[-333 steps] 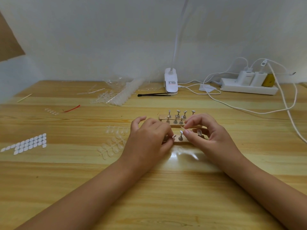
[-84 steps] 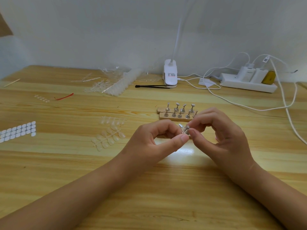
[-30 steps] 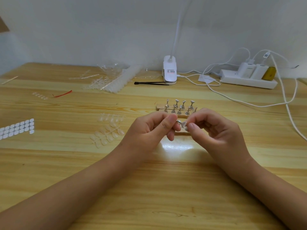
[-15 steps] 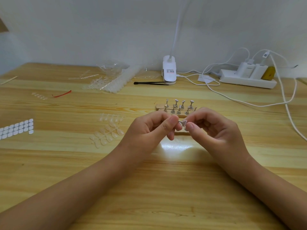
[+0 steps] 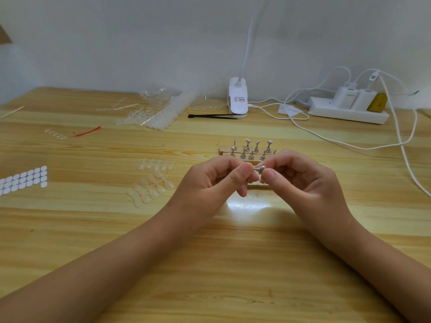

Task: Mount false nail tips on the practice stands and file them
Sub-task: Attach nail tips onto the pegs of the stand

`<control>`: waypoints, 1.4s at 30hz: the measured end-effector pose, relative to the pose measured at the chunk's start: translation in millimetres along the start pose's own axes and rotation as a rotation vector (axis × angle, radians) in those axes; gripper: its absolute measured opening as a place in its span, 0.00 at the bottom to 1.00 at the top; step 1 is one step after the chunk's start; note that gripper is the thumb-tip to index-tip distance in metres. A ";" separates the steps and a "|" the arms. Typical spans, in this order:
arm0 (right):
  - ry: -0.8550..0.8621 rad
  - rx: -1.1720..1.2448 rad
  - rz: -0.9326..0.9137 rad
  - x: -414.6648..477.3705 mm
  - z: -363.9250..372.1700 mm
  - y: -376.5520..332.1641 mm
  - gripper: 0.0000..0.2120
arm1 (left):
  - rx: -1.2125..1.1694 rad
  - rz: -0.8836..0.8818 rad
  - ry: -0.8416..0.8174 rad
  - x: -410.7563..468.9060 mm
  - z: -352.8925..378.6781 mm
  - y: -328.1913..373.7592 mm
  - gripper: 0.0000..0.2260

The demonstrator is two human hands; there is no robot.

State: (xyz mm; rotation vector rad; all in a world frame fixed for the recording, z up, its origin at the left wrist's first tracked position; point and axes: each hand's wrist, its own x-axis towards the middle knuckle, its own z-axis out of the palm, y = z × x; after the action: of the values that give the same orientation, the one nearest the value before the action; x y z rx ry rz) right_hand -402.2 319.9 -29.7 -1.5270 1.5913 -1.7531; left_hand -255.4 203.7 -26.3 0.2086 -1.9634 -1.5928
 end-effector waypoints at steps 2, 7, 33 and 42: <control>-0.001 0.005 -0.001 0.1 -0.4 -0.2 0.07 | -0.003 -0.005 0.002 0.4 0.0 0.3 0.10; -0.003 0.011 -0.001 0.4 -0.1 0.4 0.06 | -0.001 -0.004 0.001 0.5 -0.3 0.0 0.10; -0.001 -0.223 -0.165 2.6 -1.8 0.3 0.02 | 0.113 0.031 -0.021 -2.3 -0.8 -4.8 0.08; -0.026 -0.288 -0.244 4.5 -3.6 3.4 0.03 | 0.117 0.028 -0.010 -2.1 -0.8 -3.5 0.10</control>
State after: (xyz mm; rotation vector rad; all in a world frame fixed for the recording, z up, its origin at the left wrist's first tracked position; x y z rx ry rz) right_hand -408.2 317.0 -29.7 -1.9427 1.7691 -1.6682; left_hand -254.0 203.0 -30.3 0.2194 -2.0610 -1.4655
